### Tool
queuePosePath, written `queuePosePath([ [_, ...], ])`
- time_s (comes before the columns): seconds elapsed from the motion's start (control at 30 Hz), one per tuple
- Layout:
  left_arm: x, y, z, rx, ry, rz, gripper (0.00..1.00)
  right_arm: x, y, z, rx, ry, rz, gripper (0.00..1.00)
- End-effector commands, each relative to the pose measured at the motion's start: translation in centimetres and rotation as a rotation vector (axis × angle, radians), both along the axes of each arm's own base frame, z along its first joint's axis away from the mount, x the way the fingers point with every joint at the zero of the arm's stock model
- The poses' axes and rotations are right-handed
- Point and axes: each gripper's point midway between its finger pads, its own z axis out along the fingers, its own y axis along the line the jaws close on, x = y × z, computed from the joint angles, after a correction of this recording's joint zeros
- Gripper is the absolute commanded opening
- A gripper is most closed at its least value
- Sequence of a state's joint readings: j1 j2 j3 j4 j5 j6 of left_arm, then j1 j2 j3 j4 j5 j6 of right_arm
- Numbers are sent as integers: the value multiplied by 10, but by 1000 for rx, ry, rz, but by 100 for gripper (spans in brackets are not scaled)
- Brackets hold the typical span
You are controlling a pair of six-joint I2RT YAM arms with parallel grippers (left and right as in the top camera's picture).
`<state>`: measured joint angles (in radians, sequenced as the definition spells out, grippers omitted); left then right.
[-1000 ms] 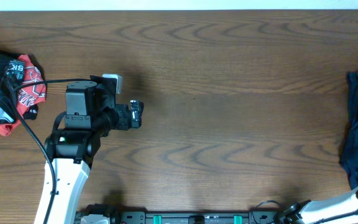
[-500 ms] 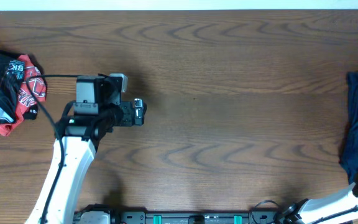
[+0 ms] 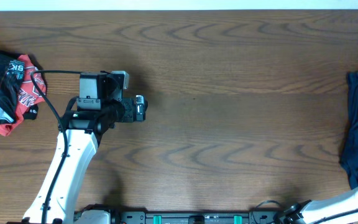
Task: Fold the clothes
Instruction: 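Lower the right gripper onto the jeans and grasp the fabric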
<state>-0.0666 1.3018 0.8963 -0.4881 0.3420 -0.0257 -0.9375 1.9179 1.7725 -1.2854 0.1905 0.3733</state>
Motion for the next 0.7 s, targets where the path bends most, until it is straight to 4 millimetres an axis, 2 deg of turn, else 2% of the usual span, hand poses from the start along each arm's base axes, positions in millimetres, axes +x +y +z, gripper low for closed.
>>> queuePosePath([
  [0.0,4,-2,5,-15,-16,-4,98,24,16,-37,127,-19,114,80],
  [0.07,4,-2,4,-15,-15,-4,98,37,23,-49,160,-21,165,80],
  [0.2,5,-2,4,-15,-15,-4,98,62,37,-69,184,3,254,67],
  [0.23,5,-2,4,-15,-16,-4,98,68,41,-74,188,7,273,67],
  [0.37,5,-2,4,-15,-16,-4,98,88,58,-82,194,19,333,59],
  [0.43,5,-2,4,-15,-16,-4,98,94,62,-82,188,23,355,66],
  [0.6,5,-2,4,-15,-16,-4,98,93,63,-81,190,29,359,69],
  [0.67,5,-2,4,-16,-16,-4,98,89,60,-77,188,21,344,80],
])
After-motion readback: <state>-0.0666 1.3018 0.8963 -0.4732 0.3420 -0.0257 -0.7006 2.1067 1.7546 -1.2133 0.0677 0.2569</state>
